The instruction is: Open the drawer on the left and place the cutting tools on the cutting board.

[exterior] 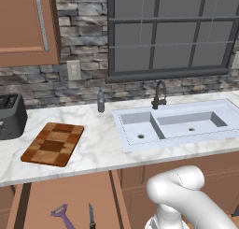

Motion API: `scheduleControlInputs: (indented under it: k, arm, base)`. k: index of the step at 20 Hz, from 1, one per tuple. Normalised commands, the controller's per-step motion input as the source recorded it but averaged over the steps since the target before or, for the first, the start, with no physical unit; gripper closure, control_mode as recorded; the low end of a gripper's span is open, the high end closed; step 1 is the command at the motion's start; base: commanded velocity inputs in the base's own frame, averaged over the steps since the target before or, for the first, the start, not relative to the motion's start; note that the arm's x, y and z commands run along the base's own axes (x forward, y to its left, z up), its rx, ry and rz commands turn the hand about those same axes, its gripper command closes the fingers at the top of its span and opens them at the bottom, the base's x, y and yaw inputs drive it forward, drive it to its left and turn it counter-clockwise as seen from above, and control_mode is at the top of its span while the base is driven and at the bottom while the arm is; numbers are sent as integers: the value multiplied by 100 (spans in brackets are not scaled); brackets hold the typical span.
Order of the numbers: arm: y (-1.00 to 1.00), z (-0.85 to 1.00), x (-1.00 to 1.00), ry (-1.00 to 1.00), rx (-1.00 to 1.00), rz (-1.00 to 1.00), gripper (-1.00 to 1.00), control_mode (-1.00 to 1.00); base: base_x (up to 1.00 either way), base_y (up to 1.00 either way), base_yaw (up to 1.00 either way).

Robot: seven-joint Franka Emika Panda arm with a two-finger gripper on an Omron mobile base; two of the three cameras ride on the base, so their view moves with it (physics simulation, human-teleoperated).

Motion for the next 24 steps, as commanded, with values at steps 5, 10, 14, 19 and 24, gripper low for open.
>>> scheduleControlInputs:
  k: [5, 10, 14, 19, 24]
  arm:
    - [5, 0, -20, 14, 0, 0, -100, -100]
    - [0, 0, -4, 23, 0, 0, -100, -100]
    - [0, 11, -15, 24, 1, 0, -100, -100]
    - [0, 43, -30, 39, 11, 0, -100, -100]
    - [0, 63, -39, 42, 17, 0, -100, -100]
  base:
    - [0, 0, 0]
    - [0, 0, 0]
    - [0, 0, 0]
    - [0, 0, 0]
    - [0, 0, 0]
